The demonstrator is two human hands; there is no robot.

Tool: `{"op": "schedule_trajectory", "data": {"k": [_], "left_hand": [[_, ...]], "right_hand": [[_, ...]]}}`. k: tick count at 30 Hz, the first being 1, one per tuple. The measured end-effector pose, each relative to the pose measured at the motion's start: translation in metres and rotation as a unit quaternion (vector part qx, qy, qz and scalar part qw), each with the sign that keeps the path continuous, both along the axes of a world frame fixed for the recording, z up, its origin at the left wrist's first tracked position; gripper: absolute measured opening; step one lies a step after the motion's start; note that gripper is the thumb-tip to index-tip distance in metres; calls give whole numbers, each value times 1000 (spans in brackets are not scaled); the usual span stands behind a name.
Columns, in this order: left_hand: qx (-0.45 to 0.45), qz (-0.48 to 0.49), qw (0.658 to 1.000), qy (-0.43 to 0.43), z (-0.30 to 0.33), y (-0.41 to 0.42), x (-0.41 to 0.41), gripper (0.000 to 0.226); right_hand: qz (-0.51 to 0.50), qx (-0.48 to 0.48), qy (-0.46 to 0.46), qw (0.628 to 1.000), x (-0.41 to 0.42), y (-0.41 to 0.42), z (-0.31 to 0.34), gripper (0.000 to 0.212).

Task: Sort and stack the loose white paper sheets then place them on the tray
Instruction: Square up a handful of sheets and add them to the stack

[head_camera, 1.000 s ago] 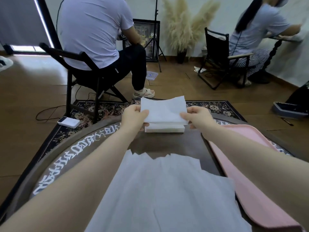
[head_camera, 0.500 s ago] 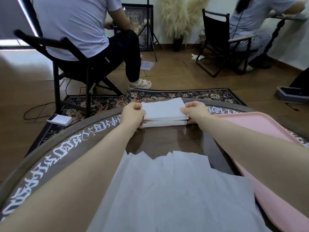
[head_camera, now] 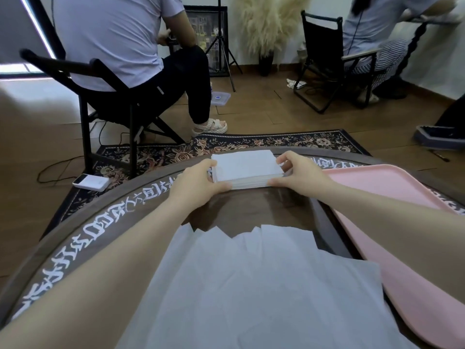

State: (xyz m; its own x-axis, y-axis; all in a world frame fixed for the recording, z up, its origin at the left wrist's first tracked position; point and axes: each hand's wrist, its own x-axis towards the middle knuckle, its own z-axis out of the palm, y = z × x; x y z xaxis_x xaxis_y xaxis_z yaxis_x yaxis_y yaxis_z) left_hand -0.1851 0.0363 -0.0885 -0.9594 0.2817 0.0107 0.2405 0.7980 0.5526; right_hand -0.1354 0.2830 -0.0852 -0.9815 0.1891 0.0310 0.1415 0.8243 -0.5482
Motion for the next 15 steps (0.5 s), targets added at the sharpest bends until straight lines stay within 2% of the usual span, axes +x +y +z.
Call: {"op": "schedule_trajectory", "data": {"k": [3, 7, 9, 15], "left_hand": [[-16, -5, 999, 36, -1, 3, 5, 61], [52, 21, 998, 38, -5, 3, 2, 37], [60, 21, 997, 38, -7, 1, 1, 32], [36, 19, 998, 46, -7, 0, 4, 51]], "right_hand": [[28, 91, 15, 995, 3, -5, 1, 46], [16, 93, 54, 994, 2, -10, 2, 29], [18, 101, 54, 993, 3, -10, 2, 27], [18, 99, 52, 994, 9, -13, 1, 32]]}}
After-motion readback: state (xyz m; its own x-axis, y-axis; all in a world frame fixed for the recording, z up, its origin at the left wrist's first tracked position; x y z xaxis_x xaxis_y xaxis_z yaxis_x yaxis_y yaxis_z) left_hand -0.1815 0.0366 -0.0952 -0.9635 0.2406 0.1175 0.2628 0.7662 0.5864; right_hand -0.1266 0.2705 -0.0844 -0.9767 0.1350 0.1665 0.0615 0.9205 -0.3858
